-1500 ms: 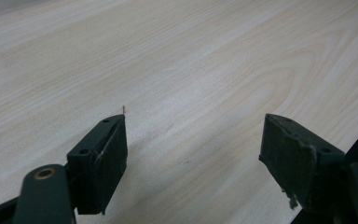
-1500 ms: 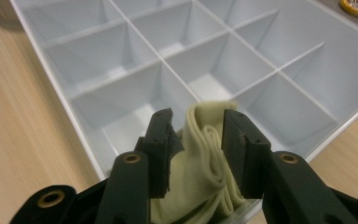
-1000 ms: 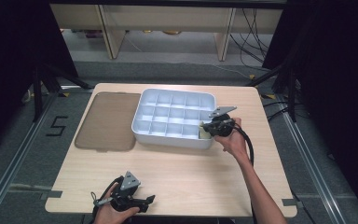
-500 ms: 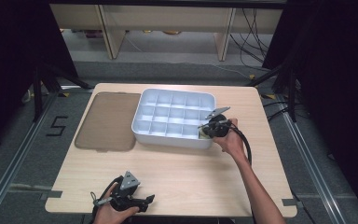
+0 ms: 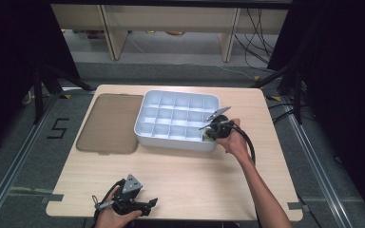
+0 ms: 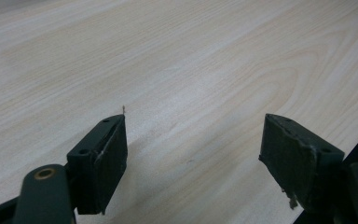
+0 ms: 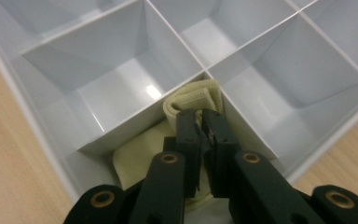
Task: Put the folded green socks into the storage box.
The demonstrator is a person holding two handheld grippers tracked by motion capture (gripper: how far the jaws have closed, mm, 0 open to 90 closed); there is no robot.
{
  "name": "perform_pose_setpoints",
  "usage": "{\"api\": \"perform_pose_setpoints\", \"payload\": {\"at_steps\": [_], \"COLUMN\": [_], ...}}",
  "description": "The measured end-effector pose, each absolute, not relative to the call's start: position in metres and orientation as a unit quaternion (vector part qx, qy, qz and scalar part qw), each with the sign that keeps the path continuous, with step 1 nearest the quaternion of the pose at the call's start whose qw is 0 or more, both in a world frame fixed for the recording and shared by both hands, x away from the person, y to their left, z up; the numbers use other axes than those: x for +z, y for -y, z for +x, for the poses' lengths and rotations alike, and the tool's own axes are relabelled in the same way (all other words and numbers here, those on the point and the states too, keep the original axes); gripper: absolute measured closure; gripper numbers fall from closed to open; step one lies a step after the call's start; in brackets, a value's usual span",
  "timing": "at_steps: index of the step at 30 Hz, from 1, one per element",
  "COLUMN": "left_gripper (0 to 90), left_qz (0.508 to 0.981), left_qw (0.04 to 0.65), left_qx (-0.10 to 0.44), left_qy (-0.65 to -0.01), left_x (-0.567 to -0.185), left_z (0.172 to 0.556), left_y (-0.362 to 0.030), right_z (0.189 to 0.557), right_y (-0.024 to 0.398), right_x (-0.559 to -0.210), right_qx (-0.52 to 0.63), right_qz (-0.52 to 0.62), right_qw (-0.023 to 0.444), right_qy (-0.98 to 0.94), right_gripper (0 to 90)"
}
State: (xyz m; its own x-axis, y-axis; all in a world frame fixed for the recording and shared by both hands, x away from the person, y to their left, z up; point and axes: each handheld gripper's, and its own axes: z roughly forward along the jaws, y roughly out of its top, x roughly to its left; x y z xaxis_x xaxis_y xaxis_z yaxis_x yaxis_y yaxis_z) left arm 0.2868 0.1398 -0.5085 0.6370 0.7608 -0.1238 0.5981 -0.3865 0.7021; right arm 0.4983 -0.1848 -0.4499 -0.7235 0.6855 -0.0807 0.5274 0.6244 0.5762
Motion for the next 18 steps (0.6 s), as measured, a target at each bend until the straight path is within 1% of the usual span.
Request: {"api": "perform_pose_setpoints", "payload": {"at_steps": [1, 2, 6, 7, 8, 10, 11, 12, 17, 18], "left_gripper": [22.6, 22.6, 22.5, 22.6, 22.6, 22.6, 22.6, 22.6, 22.6, 22.6], "left_qz": [0.825, 0.836, 0.832, 0.832, 0.826, 0.832, 0.823, 0.832, 0.834, 0.833], "left_qw": [0.371, 0.359, 0.363, 0.362, 0.369, 0.363, 0.372, 0.362, 0.362, 0.363], "left_qx": [0.110, 0.109, 0.108, 0.110, 0.106, 0.106, 0.106, 0.107, 0.110, 0.109], "left_qy": [-0.412, -0.399, -0.407, -0.406, -0.412, -0.406, -0.415, -0.406, -0.400, -0.403], "left_x": [-0.509, -0.507, -0.507, -0.507, -0.508, -0.507, -0.508, -0.507, -0.506, -0.506], "left_z": [0.287, 0.287, 0.286, 0.287, 0.286, 0.287, 0.286, 0.287, 0.287, 0.287], "left_y": [-0.140, -0.142, -0.141, -0.141, -0.140, -0.141, -0.139, -0.141, -0.142, -0.142], "right_z": [0.498, 0.495, 0.486, 0.485, 0.479, 0.476, 0.474, 0.473, 0.470, 0.468], "right_y": [0.185, 0.189, 0.194, 0.196, 0.198, 0.201, 0.202, 0.202, 0.202, 0.203], "right_x": [-0.450, -0.443, -0.433, -0.432, -0.426, -0.423, -0.422, -0.423, -0.424, -0.422], "right_qx": [0.267, 0.285, 0.319, 0.330, 0.334, 0.345, 0.353, 0.361, 0.376, 0.369], "right_qz": [0.341, 0.343, 0.354, 0.345, 0.356, 0.346, 0.344, 0.346, 0.331, 0.341], "right_qw": [0.148, 0.156, 0.157, 0.166, 0.163, 0.162, 0.162, 0.161, 0.168, 0.159], "right_qy": [-0.889, -0.881, -0.865, -0.863, -0.857, -0.857, -0.855, -0.851, -0.849, -0.850], "right_gripper": [85.5, 84.9, 82.9, 82.8, 82.1, 81.2, 80.6, 79.9, 75.5, 74.5]}}
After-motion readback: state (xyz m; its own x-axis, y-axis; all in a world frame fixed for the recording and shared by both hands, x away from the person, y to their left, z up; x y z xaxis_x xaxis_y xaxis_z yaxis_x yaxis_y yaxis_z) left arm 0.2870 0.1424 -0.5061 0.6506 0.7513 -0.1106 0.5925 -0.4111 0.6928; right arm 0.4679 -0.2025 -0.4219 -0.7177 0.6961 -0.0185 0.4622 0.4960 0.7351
